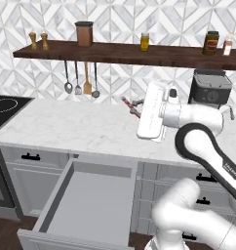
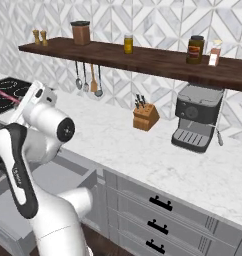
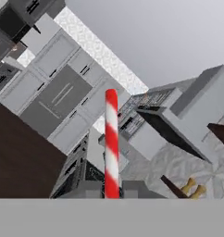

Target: Take a straw from the drawer in front and place it inside the glass cup on the dining counter.

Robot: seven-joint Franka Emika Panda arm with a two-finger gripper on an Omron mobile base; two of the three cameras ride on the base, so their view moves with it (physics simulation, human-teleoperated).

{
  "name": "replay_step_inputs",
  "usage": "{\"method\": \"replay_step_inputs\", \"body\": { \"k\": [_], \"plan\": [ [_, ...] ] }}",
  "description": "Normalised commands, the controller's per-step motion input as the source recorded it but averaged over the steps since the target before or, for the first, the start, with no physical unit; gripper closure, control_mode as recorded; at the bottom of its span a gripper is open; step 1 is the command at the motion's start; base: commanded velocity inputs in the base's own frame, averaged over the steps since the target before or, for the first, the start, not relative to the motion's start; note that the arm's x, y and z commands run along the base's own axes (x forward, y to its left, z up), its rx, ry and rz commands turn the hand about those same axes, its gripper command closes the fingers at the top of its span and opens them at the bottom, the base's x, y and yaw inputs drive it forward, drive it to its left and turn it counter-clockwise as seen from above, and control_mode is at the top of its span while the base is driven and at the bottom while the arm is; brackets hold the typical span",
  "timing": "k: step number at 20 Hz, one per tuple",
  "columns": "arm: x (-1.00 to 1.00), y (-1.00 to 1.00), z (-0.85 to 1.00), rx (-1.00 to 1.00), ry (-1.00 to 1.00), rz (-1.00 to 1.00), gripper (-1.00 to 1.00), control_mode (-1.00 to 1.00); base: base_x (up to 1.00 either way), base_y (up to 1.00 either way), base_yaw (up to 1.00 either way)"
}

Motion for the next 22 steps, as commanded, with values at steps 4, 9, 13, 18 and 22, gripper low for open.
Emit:
{"method": "replay_step_inputs", "body": {
  "k": [4, 9, 13, 18, 22],
  "plan": [
    [0.00, 0.49, -0.22, -0.86, -0.12, 0.16, 1.00, -1.00, 0.00, 0.00, 0.00],
    [0.00, 0.40, -0.93, -0.87, 0.04, 0.13, 1.00, -1.00, 0.00, 0.00, 0.00],
    [0.00, -0.38, -1.00, -0.31, -0.27, 0.01, 1.00, -1.00, 0.00, 0.00, 0.00],
    [-0.26, -0.92, -1.00, -0.01, -0.39, 0.00, 1.00, -1.00, 0.00, 0.00, 0.00],
    [-0.03, -0.49, -1.00, -0.09, -0.31, 0.00, 1.00, -1.00, 0.00, 0.00, 0.00]
  ]
}}
